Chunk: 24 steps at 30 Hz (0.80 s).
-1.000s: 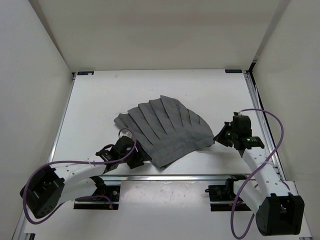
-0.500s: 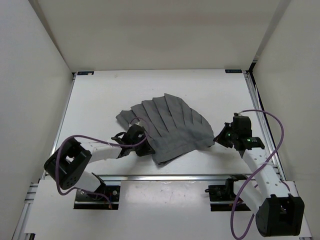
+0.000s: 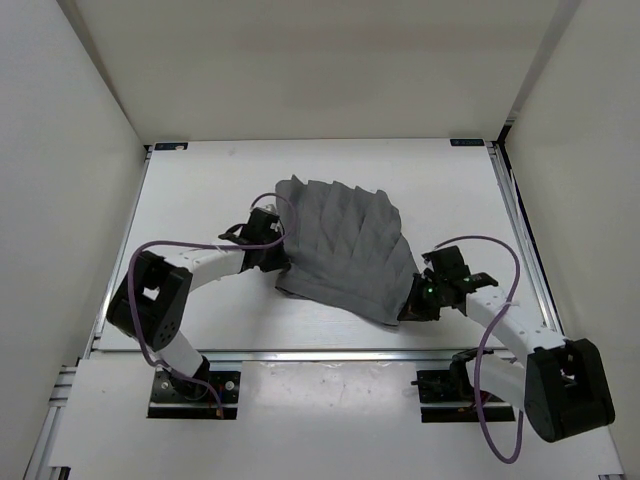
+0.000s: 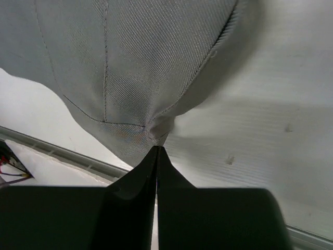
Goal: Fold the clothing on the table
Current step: Flatten the skirt out
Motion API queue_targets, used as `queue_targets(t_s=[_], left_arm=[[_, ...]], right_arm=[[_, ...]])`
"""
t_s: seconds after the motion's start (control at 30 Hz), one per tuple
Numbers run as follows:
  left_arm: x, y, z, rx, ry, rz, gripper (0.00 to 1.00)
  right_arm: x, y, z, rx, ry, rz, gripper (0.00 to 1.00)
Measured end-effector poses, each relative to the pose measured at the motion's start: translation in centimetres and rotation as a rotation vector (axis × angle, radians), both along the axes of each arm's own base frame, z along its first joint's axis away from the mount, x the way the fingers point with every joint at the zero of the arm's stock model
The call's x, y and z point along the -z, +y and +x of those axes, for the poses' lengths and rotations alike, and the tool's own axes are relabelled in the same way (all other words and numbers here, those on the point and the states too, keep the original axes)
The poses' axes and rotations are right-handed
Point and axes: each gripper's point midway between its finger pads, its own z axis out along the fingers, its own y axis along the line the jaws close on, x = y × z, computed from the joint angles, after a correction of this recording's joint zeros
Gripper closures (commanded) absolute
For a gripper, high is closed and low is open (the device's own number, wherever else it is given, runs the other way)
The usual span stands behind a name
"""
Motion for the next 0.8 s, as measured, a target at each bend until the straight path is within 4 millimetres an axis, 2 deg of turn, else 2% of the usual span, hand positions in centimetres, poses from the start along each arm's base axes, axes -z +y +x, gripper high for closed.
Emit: queue_targets(t_s=[0.03, 0.07, 0.1, 0.13, 0.17, 0.33, 0.4, 0.53, 0.6, 0.7, 0.8], left_arm=[[0.2, 0.0, -0.3, 0.005, 0.007, 0.01, 0.94], [0.2, -0.1, -0.6, 0.015, 0.006, 0.016, 0.8], [0.2, -0.1, -1.1, 0.024, 0.007, 0.02, 0.63], [0.1, 0.1, -1.6, 0.033, 0.004, 0.023, 0.35], [-0.1, 0.2, -2.2, 0.041, -0.002, 0.02, 0.02], [-2.5, 2.4, -4.8, 0.041, -0.038, -0.031, 0.02], [-3.1, 3.1, -5.3, 0.055, -0.051, 0.017, 0.02], [-3.1, 2.1, -6.3, 0.175, -0.015, 0.16, 0.01], [-2.8, 2.3, -6.3, 0.208, 0.02, 0.224, 0.02], [-2.4, 4.1, -5.7, 0.223, 0.05, 0.387, 0.02], [-3.4, 6.1, -4.1, 0.223, 0.049, 0.578, 0.01]], right_arm=[[-0.1, 0.0, 0.0, -0.002, 0.0, 0.005, 1.0], [-0.2, -0.1, 0.2, 0.006, -0.003, 0.014, 1.0], [-0.2, -0.3, 0.4, 0.021, -0.005, 0.017, 1.0], [-0.2, -0.7, 0.8, 0.044, -0.006, 0.022, 1.0], [-0.3, -1.1, 1.1, 0.061, -0.009, 0.023, 1.0], [-0.6, -2.1, 2.1, 0.086, -0.033, 0.01, 1.0], [-0.8, -2.2, 2.4, 0.083, -0.039, 0.004, 1.0], [-1.5, -2.3, 3.5, 0.064, -0.049, -0.021, 1.0], [-1.9, -2.3, 4.4, 0.058, -0.061, -0.035, 1.0], [-2.7, -2.4, 5.9, 0.049, -0.093, -0.056, 1.0], [-3.5, -2.4, 7.1, 0.044, -0.125, -0.068, 1.0]])
